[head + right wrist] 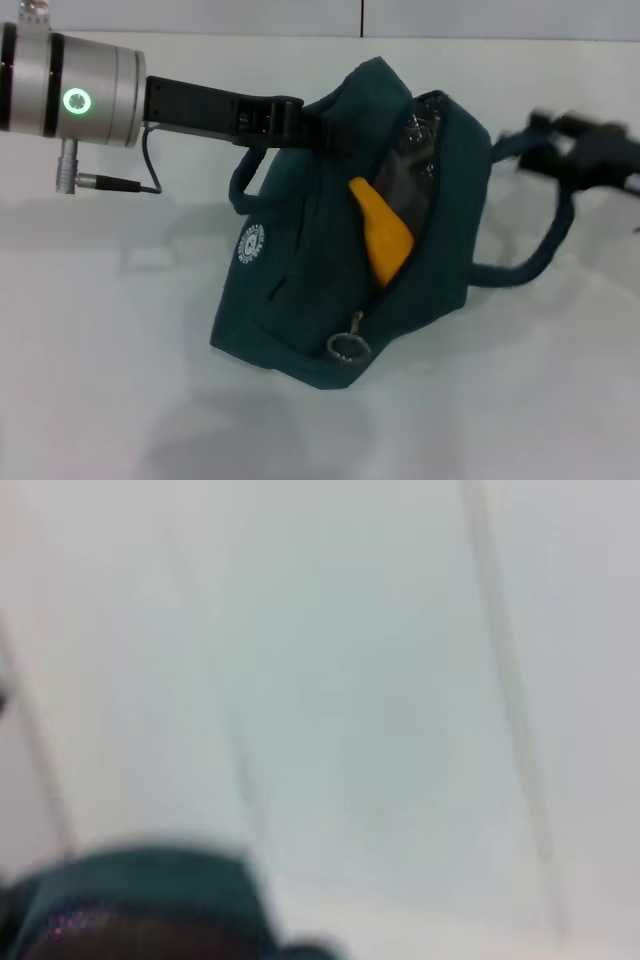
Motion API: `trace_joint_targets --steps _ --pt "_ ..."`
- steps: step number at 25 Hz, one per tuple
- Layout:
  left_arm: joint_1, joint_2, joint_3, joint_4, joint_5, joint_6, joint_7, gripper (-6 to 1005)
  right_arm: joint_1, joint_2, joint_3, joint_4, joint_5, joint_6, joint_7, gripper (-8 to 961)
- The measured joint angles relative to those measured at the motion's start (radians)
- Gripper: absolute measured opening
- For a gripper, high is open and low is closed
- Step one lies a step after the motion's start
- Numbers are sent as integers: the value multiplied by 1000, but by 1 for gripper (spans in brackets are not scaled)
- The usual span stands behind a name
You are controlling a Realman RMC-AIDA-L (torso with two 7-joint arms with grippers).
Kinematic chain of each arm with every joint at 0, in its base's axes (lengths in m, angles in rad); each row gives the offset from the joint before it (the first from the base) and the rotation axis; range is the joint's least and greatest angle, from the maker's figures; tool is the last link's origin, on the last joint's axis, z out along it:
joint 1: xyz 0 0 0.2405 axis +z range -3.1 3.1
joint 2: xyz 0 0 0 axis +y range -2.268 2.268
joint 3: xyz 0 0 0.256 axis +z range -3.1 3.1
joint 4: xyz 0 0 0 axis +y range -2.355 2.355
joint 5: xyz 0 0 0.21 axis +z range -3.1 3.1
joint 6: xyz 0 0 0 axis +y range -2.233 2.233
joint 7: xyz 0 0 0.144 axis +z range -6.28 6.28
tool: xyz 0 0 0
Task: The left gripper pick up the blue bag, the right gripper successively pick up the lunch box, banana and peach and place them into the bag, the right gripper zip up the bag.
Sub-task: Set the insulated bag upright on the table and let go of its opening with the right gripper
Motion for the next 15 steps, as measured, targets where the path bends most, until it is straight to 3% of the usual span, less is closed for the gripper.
trace_joint_targets --steps 8,15 --pt "5 14 -21 0 -5 9 -7 60 -116 -8 3 -27 290 -61 -226 692" --pt "24 16 -75 -41 -48 15 -3 60 -185 -13 14 -138 301 -221 -192 692"
